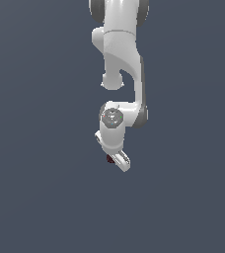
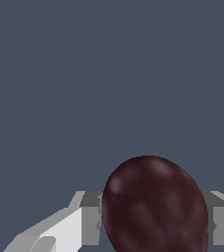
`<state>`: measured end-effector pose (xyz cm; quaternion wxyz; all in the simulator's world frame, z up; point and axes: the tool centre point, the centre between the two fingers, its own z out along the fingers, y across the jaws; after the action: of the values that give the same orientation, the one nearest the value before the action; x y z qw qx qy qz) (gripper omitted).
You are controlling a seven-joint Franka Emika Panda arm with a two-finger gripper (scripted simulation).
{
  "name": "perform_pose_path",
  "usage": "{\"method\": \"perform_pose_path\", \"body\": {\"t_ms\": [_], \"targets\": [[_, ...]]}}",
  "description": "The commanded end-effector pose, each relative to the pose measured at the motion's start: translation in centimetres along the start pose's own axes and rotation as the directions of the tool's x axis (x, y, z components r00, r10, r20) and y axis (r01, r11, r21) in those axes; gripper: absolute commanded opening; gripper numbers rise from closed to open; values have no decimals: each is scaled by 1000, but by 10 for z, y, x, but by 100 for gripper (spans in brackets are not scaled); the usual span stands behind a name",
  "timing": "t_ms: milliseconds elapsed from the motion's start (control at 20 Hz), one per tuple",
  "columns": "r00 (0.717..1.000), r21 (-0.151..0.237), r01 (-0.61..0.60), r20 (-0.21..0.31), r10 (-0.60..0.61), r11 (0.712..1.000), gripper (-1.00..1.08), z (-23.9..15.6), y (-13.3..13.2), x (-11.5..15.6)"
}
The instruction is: Pick up the object and move it to a goal position.
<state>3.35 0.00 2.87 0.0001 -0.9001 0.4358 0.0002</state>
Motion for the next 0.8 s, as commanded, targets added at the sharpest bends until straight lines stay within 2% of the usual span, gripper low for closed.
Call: {"method": "perform_pose_path", "body": {"t_ms": [0, 400, 750], "targets": [[1000, 0, 0, 0, 0, 1000, -100, 0, 0, 0], [1000, 0, 0, 0, 0, 1000, -100, -18, 7, -2], [1000, 1, -1, 1, 1, 1000, -100, -57, 22, -6]]}}
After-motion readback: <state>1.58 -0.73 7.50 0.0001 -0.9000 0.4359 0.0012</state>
